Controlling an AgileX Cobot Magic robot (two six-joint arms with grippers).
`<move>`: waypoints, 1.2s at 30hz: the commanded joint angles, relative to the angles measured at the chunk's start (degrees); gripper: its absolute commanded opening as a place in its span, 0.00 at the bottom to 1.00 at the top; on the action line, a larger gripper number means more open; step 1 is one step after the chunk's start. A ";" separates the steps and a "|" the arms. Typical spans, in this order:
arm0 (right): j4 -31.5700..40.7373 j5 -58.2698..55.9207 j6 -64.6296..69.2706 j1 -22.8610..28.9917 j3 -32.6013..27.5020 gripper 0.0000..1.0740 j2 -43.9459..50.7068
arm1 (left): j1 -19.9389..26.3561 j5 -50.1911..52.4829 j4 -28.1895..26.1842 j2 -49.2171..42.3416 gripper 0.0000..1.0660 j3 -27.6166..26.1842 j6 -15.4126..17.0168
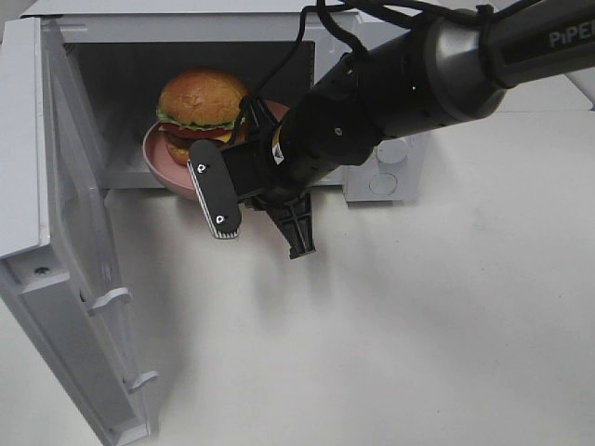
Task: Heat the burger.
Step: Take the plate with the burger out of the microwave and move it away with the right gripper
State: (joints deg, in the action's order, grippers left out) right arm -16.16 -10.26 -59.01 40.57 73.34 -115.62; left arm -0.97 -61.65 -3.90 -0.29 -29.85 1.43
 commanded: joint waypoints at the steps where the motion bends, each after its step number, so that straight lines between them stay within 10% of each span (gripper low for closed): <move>1: -0.63 5.44 0.46 0.52 -3.44 0.00 4.35 | 0.17 0.46 -0.46 -0.86 0.94 0.11 0.00; 36: -0.86 4.18 0.40 0.97 -36.10 0.00 36.78 | 0.17 0.46 -0.46 -0.86 0.94 0.11 0.00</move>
State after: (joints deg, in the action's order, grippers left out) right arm -16.27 -8.77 -58.61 41.31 37.13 -80.27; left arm -0.97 -61.65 -3.90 -0.29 -29.85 1.43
